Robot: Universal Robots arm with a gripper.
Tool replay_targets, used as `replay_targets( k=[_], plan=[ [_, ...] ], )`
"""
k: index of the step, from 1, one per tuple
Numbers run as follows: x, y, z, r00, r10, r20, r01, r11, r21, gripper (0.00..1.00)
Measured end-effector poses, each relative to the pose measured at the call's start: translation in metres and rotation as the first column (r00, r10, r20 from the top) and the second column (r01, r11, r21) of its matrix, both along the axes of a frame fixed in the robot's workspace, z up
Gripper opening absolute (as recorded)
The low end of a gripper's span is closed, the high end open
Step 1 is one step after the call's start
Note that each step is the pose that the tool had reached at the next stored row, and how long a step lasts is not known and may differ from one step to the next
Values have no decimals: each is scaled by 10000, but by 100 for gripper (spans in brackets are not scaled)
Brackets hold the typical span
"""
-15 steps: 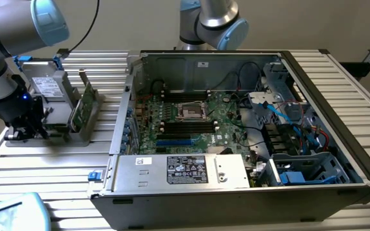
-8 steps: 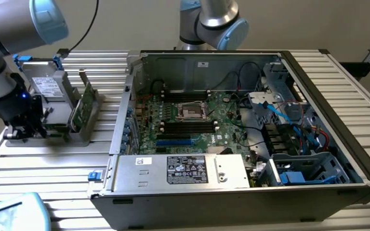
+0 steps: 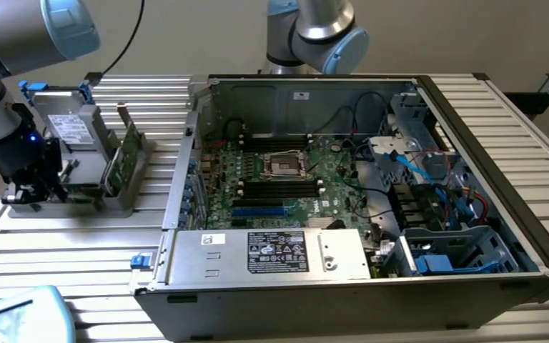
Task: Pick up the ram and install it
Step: 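Pick up the ram and move it above insertion slot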
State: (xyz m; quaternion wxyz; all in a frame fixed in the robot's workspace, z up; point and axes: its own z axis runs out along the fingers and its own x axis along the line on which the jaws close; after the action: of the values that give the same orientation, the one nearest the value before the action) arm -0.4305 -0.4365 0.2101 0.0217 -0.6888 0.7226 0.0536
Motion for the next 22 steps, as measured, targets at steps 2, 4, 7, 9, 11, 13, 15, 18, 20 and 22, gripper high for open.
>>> replay_targets(
  k=[2, 4, 7, 9, 11, 13, 15, 18, 20, 22],
  plan=[
    [0, 1, 15, 10000, 6, 0, -6, 10000, -24, 14],
    [0, 3, 30, 10000, 14, -2, -14, 10000, -63, 14],
    [-1, 7, 52, 10000, 44, -7, -44, 9999, -129, 14],
    [0, 9, 71, 10000, 84, -10, -84, 9998, -182, 14],
    [0, 11, 94, 9999, 127, -16, -127, 9996, -238, 14],
    [0, 16, 114, 9999, 166, -18, -167, 9994, -297, 14],
    [0, 20, 132, 9998, 221, -21, -222, 9991, -374, 14],
    [0, 27, 153, 9995, 321, -27, -322, 9984, -472, 14],
    [0, 31, 165, 9992, 390, -29, -391, 9979, -521, 14],
    [0, 32, 187, 9989, 464, -36, -465, 9974, -545, 14]
  ],
)
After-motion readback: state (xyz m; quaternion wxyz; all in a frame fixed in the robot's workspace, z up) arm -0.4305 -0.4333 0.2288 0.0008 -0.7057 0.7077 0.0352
